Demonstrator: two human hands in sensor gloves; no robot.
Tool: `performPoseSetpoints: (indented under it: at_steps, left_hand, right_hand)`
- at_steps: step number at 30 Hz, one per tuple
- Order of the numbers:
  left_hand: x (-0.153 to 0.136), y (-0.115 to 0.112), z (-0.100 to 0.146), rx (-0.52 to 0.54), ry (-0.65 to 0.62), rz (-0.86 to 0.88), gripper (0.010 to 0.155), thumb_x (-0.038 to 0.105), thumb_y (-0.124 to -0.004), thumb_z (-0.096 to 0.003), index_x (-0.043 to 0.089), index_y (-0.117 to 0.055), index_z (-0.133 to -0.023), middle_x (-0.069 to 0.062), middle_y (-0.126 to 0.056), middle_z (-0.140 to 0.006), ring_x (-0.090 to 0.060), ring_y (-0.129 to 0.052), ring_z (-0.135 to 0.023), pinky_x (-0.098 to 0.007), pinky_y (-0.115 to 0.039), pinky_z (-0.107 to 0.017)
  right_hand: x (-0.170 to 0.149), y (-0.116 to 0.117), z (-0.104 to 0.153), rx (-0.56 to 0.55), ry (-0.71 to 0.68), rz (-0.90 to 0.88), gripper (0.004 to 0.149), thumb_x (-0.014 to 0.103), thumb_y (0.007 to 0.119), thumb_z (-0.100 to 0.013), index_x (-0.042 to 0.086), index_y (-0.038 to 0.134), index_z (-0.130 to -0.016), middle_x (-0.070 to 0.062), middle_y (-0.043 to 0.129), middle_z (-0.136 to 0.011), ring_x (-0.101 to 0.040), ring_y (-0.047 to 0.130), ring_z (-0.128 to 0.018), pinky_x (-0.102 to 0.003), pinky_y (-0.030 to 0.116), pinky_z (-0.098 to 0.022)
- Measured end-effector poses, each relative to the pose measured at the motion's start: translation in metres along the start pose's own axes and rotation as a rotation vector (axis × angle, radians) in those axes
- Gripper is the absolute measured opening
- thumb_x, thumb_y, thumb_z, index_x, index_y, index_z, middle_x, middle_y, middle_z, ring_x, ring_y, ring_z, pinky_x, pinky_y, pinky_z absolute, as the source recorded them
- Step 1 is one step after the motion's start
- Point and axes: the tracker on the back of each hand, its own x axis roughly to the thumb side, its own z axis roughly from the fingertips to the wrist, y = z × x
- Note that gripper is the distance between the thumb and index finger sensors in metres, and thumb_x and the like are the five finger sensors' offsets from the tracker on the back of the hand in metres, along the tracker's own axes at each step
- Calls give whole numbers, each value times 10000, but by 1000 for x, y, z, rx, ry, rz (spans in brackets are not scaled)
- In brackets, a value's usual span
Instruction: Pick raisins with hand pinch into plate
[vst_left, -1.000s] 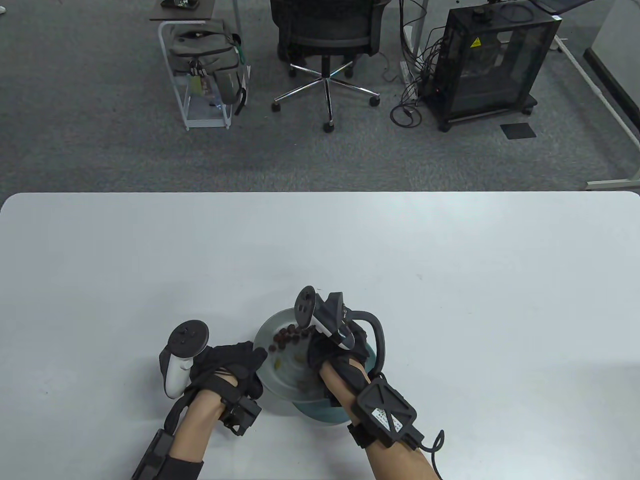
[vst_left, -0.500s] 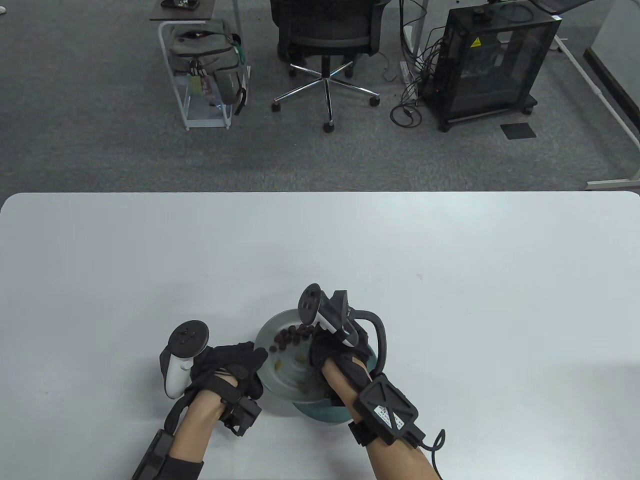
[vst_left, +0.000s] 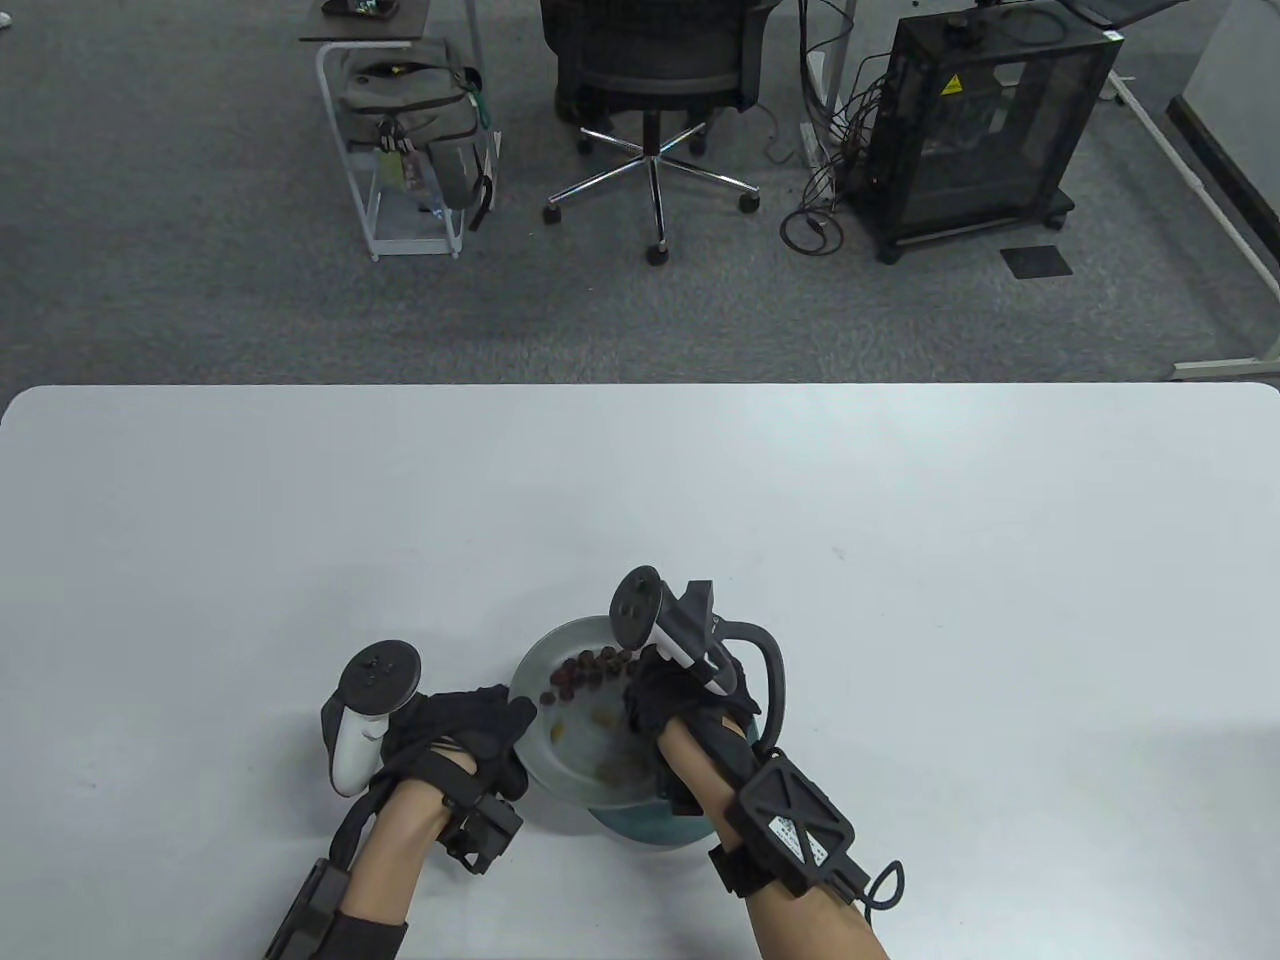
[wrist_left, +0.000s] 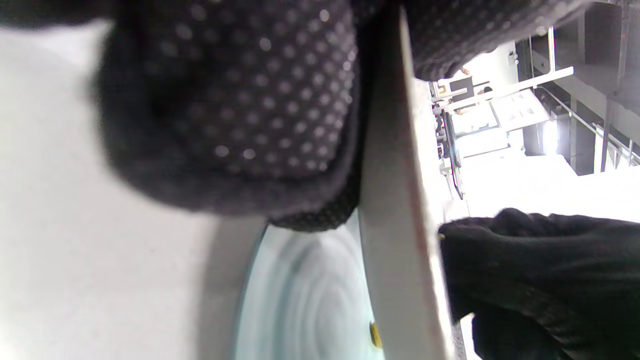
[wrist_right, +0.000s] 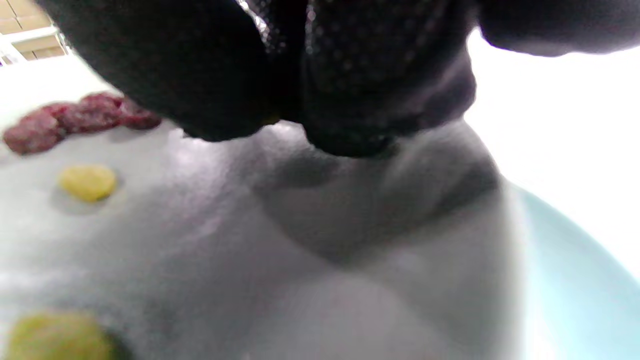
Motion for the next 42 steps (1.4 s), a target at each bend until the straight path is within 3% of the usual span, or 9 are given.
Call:
performPoseSetpoints:
  at_steps: [7,13,20,28,42]
  left_hand:
    - [-3,8,0,31,12,19,520,312,-802,-483,-131,-805,-757,-168,-1132,-488,-232,-1096,-110,-382,-859,-101]
    - [-8,17,0,73,34,44,521,311,-797,-485,-132,-799,-760,-169,-1129,-494,-233,-1095,-116,-382,-858,-101]
    - [-12,25,-1,113,45,55,522,310,-795,-486,-134,-795,-761,-170,-1126,-497,-234,-1095,-119,-382,-857,-103]
    - [-12,26,-1,137,41,63,522,311,-795,-486,-133,-795,-761,-168,-1126,-499,-233,-1095,-119,-381,-858,-104]
    - [-12,27,0,150,44,80,521,311,-795,-486,-131,-795,-761,-169,-1125,-498,-233,-1095,-121,-381,-858,-104]
  right_hand:
    - [-16,-20,11,-36,-8,-57,482,396,998,-388,82,913,-742,-137,1041,-584,-157,1024,-234,-356,892,-205]
    - [-30,-22,20,-83,5,-15,480,397,996,-390,84,913,-744,-135,1040,-584,-155,1023,-233,-355,893,-209]
    - [-49,-10,29,-72,-4,-5,478,394,996,-391,83,914,-744,-134,1041,-579,-155,1020,-225,-355,890,-204]
    - [-62,18,30,27,-21,-2,476,394,995,-393,85,914,-745,-127,1040,-569,-152,1011,-214,-357,889,-209]
    - [-59,45,29,77,0,121,468,387,1008,-384,90,929,-737,-94,1050,-493,-136,981,-154,-349,879,-180]
